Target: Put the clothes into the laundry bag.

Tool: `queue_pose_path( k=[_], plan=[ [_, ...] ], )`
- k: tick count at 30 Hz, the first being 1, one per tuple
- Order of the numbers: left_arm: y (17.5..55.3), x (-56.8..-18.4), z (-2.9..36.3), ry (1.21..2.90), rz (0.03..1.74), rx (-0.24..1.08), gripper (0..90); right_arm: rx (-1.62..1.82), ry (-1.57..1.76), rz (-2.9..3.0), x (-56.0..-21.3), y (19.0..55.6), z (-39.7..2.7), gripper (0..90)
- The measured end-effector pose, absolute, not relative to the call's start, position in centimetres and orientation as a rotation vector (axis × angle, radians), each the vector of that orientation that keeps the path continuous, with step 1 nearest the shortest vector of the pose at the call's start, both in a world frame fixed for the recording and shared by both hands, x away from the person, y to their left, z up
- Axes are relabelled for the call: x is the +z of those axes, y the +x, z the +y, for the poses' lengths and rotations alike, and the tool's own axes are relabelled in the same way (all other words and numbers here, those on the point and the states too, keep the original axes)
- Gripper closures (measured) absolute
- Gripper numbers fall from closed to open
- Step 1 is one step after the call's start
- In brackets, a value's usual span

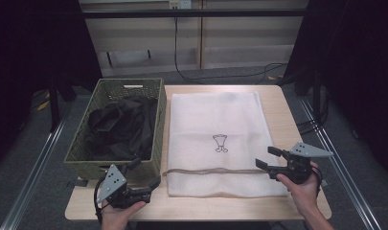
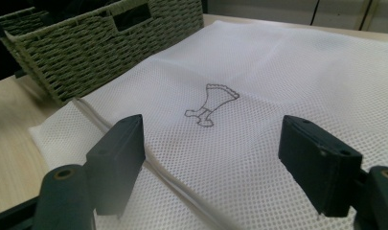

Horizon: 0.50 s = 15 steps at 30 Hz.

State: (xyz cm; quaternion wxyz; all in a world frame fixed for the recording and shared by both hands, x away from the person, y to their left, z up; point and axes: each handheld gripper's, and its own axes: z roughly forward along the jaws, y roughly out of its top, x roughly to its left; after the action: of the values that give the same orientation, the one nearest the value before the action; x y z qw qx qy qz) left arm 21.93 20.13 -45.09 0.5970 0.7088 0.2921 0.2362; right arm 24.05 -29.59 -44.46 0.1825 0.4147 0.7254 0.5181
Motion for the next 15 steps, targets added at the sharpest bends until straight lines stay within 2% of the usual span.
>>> queue_pose_path(
  k=[3, 9, 10, 15],
  plan=[
    [21.8, -45.1, 20.1, 1.651, 0.678, 0.533, 11.0, 1.447, 1.161, 2.049, -44.2, 24.0, -29.6, 22.7],
    [21.5, -44.9, 20.6, 1.641, 0.689, 0.551, 11.1, 1.48, 1.141, 2.086, -44.2, 24.0, -29.5, 28.3],
    [21.4, -44.9, 20.7, 1.658, 0.689, 0.537, 11.3, 1.476, 1.112, 2.122, -44.4, 24.0, -29.2, 38.0],
    [21.1, -44.9, 20.6, 1.677, 0.692, 0.55, 12.3, 1.467, 1.074, 2.198, -44.8, 24.5, -28.5, 40.6]
  ],
)
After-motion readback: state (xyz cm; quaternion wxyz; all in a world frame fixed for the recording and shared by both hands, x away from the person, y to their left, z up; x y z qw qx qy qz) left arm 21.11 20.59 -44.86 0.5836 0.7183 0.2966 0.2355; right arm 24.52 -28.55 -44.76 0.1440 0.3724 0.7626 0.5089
